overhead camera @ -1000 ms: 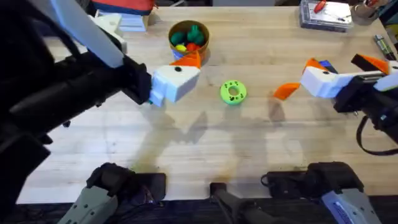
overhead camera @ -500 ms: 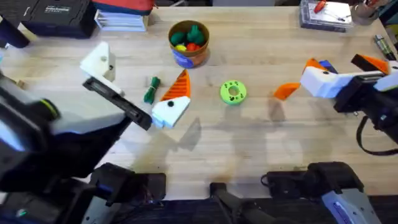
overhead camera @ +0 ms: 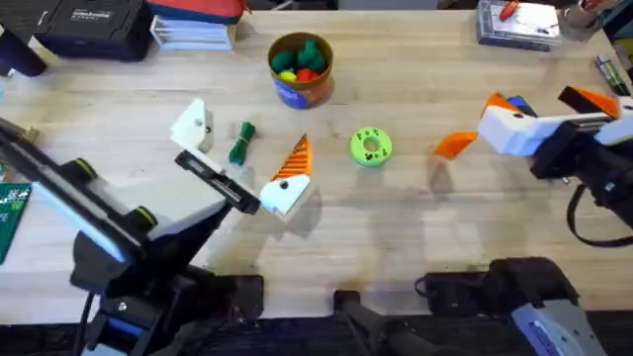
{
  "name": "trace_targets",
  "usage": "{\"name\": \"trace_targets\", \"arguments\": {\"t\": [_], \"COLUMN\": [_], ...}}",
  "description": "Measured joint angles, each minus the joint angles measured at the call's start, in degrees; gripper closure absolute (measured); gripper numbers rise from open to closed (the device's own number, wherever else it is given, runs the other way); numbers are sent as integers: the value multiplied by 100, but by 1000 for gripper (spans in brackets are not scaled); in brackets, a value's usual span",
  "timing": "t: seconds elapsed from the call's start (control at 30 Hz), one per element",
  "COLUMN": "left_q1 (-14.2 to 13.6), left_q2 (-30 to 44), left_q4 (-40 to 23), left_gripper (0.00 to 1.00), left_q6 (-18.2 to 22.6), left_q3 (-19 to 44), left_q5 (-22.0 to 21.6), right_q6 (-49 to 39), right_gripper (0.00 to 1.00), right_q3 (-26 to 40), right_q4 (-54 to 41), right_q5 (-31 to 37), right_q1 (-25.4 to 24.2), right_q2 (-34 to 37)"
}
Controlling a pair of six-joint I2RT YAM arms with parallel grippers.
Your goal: Pick up the gripper from the table and insert it into the empty holder that is missing its gripper. Then pick up a screw, insert it into the mounting hole, and use the screwdriver to tighten it. Finally, clean up the table by picking up the vegetable and placing it into the bucket.
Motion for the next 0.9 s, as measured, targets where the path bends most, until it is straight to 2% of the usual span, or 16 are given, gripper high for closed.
{"name": "trace_targets", "arguments": {"t": [0.17,0.3,0.53,0.9], "left_q1": [97,181,321,321], "left_q2": [0,3,4,4], "left_q4": [-448,-1178,-1166,-1164], "left_gripper": [16,15,15,15], "left_q6": [-48,-74,-138,-155], "left_q3": [-87,-93,-91,-91], "left_q5": [90,209,388,414], "right_q6": [0,0,0,0], "right_gripper": [7,7,7,7], "right_q3": [0,0,0,0], "right_q4": [2,0,2,0], "right_q5": [0,0,0,0], "right_q1": [0,2,0,0], "right_q2": [1,1,1,1]}}
